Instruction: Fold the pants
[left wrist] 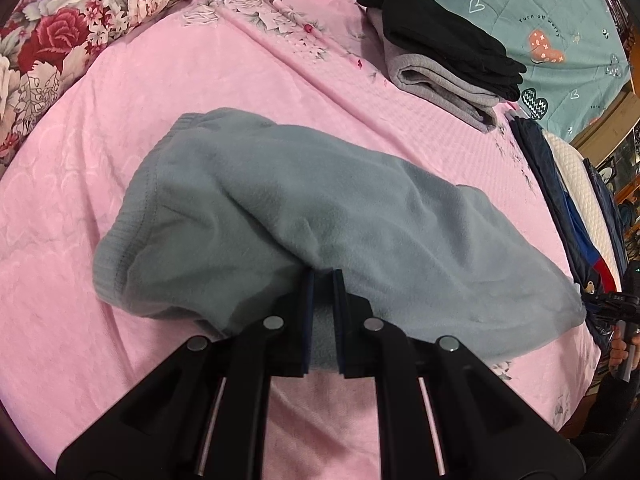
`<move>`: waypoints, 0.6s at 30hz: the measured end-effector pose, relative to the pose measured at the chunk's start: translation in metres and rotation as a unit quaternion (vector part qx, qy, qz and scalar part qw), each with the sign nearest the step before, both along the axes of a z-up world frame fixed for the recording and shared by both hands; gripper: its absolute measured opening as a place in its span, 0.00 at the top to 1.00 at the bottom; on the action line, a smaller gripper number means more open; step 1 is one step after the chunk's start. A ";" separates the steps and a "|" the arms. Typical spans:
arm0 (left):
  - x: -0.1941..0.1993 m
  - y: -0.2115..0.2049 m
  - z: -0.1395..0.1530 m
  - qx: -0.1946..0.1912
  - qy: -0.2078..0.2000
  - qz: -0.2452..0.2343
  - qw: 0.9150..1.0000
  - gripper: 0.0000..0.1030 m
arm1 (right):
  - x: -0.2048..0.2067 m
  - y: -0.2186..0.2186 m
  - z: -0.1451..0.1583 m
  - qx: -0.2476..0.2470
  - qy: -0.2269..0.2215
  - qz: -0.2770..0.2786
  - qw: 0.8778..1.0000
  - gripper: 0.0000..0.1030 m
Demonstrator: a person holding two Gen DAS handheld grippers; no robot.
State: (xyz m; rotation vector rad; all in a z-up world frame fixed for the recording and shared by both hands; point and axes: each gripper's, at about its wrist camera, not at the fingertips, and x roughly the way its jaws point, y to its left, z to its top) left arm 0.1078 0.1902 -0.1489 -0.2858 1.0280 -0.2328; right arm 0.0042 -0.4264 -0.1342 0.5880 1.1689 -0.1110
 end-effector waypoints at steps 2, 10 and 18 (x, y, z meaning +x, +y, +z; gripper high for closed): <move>-0.001 -0.001 0.000 0.001 0.002 0.004 1.000 0.91 | 0.008 0.001 -0.014 0.023 0.012 0.018 0.999 0.66; -0.018 -0.018 0.008 0.055 -0.002 0.000 0.998 0.91 | -0.016 0.003 0.014 0.011 -0.049 0.004 0.999 0.91; -0.031 -0.024 0.027 0.033 -0.013 -0.027 0.999 0.90 | -0.003 0.032 -0.001 -0.156 0.033 0.007 0.987 0.61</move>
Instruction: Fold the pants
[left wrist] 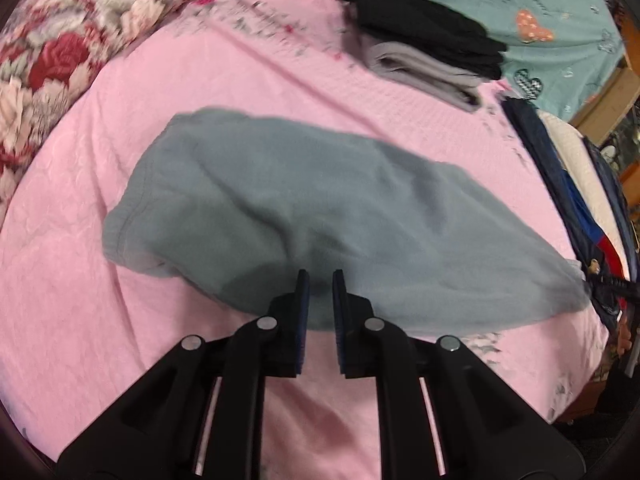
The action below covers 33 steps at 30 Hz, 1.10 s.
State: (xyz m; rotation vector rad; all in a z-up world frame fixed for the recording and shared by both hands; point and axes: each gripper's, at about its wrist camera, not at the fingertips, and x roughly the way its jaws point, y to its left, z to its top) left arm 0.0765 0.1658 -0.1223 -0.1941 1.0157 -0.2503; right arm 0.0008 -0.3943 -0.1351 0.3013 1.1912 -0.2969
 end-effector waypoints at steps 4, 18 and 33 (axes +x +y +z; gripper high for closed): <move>0.004 -0.029 0.019 -0.017 -0.027 -0.044 0.999 0.68 | 0.010 0.037 0.052 -0.035 -0.058 0.047 0.997 0.60; 0.019 -0.064 -0.027 -0.027 0.010 -0.095 0.995 0.80 | 0.211 0.333 0.023 0.061 -0.006 0.356 0.932 0.60; 0.024 -0.055 -0.027 -0.065 0.016 -0.105 0.992 0.80 | 0.154 0.358 -0.001 -0.015 -0.008 0.403 0.915 0.64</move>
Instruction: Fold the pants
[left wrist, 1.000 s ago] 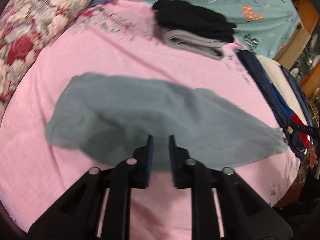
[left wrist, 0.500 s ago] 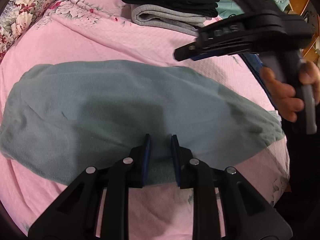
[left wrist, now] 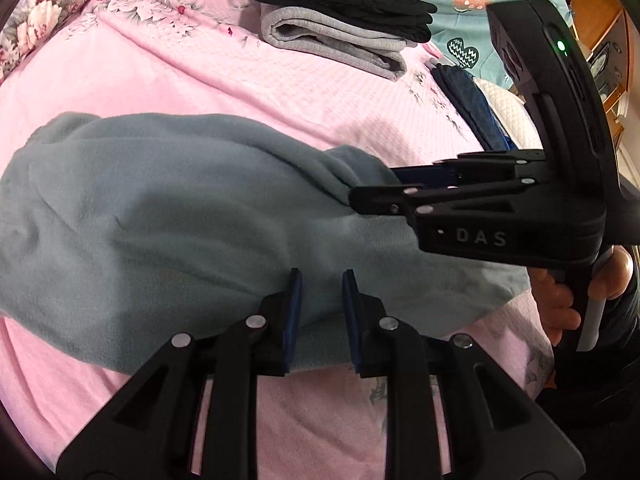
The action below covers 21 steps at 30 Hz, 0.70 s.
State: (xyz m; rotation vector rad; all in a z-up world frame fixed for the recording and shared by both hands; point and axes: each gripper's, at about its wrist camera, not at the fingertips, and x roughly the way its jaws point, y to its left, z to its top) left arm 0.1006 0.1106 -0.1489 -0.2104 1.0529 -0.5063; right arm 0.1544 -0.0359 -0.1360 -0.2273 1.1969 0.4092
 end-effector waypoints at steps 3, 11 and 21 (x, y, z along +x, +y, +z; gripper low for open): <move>-0.001 0.002 0.000 -0.004 0.001 0.000 1.000 0.79 | 0.002 0.002 0.000 0.022 0.001 0.009 1.000 0.67; -0.001 0.005 -0.002 -0.015 0.007 0.002 1.000 0.79 | 0.027 0.002 0.003 0.134 0.061 0.013 0.989 0.91; 0.000 0.006 -0.004 -0.015 0.008 0.003 1.000 0.79 | 0.054 -0.005 0.028 0.105 -0.047 -0.032 0.993 0.97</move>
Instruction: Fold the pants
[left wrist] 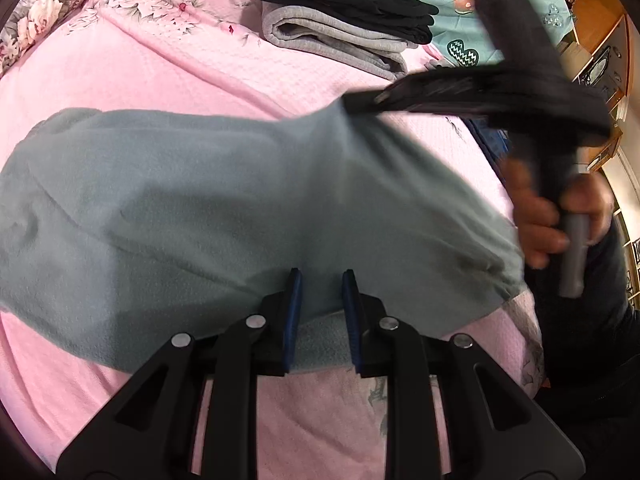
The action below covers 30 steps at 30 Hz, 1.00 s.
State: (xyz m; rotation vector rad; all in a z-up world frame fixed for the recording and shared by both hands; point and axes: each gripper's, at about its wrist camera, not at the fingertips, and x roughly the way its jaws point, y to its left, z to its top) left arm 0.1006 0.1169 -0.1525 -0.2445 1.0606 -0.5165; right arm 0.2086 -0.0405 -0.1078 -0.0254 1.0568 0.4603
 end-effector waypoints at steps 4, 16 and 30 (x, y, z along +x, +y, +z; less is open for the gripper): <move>0.003 0.001 0.000 -0.005 0.007 0.001 1.000 0.79 | 0.020 0.007 -0.039 -0.019 0.033 0.007 0.999 0.96; 0.065 -0.066 0.048 0.043 0.022 -0.023 0.999 0.66 | -0.072 -0.075 0.058 -0.013 -0.054 -0.057 0.997 0.40; 0.104 -0.096 0.004 0.047 0.050 -0.038 0.997 0.94 | -0.152 -0.081 -0.032 0.028 0.060 -0.057 0.996 0.94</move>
